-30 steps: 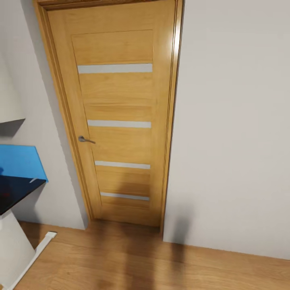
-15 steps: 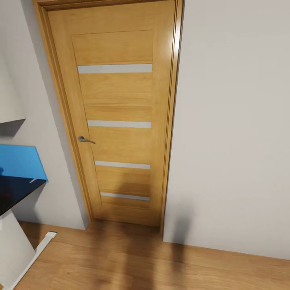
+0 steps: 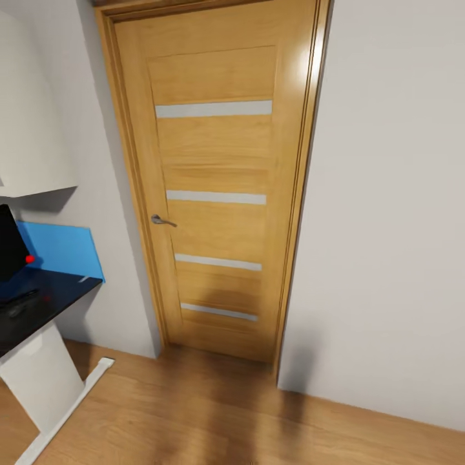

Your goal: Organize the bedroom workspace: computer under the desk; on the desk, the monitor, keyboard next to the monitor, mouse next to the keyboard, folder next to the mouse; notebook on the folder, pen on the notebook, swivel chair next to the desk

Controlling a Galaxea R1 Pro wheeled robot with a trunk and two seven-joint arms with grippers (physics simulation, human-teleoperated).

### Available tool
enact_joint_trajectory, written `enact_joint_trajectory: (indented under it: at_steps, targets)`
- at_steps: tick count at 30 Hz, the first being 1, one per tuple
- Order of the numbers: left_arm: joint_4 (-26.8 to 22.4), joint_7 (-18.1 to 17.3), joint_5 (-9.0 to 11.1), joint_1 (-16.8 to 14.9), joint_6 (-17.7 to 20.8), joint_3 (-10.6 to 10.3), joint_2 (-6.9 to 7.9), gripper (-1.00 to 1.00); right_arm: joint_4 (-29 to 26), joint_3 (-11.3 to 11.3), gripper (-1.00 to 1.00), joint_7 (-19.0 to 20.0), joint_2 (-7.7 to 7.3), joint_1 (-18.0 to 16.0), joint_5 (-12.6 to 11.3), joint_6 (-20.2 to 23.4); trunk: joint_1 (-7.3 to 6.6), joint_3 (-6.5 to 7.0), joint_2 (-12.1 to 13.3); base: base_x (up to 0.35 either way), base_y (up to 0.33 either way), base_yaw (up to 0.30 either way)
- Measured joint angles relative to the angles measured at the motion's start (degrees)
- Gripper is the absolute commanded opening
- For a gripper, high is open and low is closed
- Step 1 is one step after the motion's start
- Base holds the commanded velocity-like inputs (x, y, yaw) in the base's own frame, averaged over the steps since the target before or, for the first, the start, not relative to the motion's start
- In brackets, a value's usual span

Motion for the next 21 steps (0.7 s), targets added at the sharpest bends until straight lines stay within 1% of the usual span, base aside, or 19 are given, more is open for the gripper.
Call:
enact_joint_trajectory:
  at_steps: [5, 8, 11, 15, 17, 21]
  targets:
    - [0.01, 0.0, 0.01, 0.01, -0.03, 0.02, 0.0, 1.0, 0.02, 0.08, 1.0, 0.03, -0.07, 0.01, 0.02, -0.1, 0.01, -0.24, 0.0, -0.221, 0.194, 0.079]
    - [0.02, 0.0, 0.05, -0.01, -0.04, 0.03, 0.0, 1.0, 0.09, 0.14, 1.0, 0.09, -0.2, 0.01, 0.05, -0.87, 0.0, -0.28, 0.0, -0.142, 0.083, 0.018]
    - [0.02, -0.01, 0.07, -0.02, -0.04, 0.07, -0.05, 1.0, 0.2, 0.15, 1.0, 0.25, -0.47, 0.01, 0.2, -2.6, -0.01, -0.3, -0.01, -0.032, 0.019, 0.004]
    - [-0.07, -0.01, 0.09, -0.02, -0.13, 0.05, -0.08, 1.0, 0.3, 0.14, 1.0, 0.23, -1.14, 0.01, 0.19, -3.1, -0.02, -0.3, -0.01, -0.005, 0.003, 0.001]
    - [-0.13, 0.05, 0.08, 0.0, -0.25, -0.05, -0.22, 1.0, 0.21, 0.2, 1.0, 0.16, -0.92, 0.01, 0.17, -3.16, -0.02, -0.3, -0.01, 0.0, 0.0, 0.012]
    - [-0.19, 0.27, 0.26, 0.0, -0.17, 0.0, -0.05, 1.0, 0.3, 0.21, 1.0, 0.11, -0.36, 0.0, 0.13, -3.18, 0.86, -1.01, -1.6, 0.0, 0.0, 0.152]
